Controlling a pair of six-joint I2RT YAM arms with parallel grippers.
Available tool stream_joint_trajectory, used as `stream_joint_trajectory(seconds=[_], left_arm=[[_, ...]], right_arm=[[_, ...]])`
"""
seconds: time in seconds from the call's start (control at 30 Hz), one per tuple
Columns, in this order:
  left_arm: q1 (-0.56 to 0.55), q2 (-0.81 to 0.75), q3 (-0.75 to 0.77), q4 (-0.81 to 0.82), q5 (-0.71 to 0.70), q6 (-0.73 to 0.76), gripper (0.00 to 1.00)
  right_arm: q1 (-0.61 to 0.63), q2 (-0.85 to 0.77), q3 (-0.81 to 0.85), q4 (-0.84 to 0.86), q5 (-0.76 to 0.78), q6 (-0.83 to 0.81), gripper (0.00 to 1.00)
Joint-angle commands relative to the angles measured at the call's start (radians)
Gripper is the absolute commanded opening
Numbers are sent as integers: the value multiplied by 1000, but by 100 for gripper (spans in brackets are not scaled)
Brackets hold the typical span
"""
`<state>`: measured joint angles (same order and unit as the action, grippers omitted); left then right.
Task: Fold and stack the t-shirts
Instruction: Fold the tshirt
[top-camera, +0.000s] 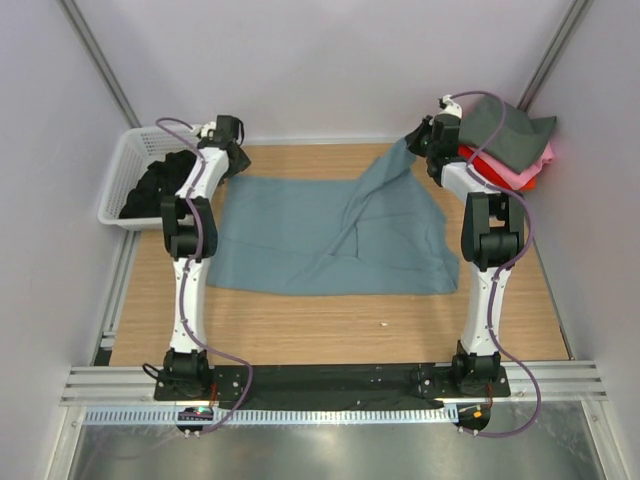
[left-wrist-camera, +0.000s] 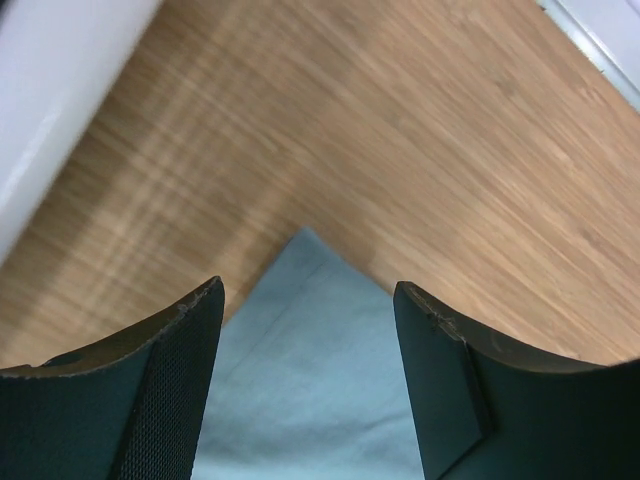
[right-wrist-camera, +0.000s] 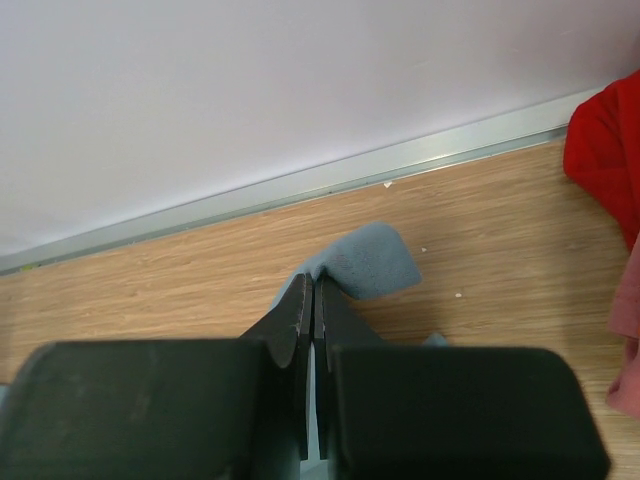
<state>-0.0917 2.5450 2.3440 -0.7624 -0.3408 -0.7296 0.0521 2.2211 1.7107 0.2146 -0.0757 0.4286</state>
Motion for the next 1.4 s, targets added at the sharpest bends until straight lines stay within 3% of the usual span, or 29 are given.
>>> stream_joint_trajectory(seconds=[0.0,0.2,0.37,0.47,0.5,0.6,0.8,1.1,1.37], left_arm=[[-2,26,51,72,3,-21,70],[0,73,75,86,13,-30,69],[0,89,78,84,20,-31,62],[1,92,80,92,25,-28,50],[4,95,80,94,43,-31,39],[4,95,78,94,60,-30,24],[7,81,69,94,80,-24,0],[7,-68,-38,31,82,-4,0],[7,-236,-188,-46,149,39,0]], right_arm=[[-3,-11,40,52,-33,28,2],[-1,-9,35,57,-49,48,1],[-3,-6,32,63,-67,68,1],[-3,-6,29,66,-72,75,1],[-5,-6,27,66,-76,78,2],[-3,-5,26,68,-81,78,1],[-5,-5,23,94,-121,90,1],[0,-83,9,155,-306,68,1],[57,-233,1,-89,-345,-111,2]])
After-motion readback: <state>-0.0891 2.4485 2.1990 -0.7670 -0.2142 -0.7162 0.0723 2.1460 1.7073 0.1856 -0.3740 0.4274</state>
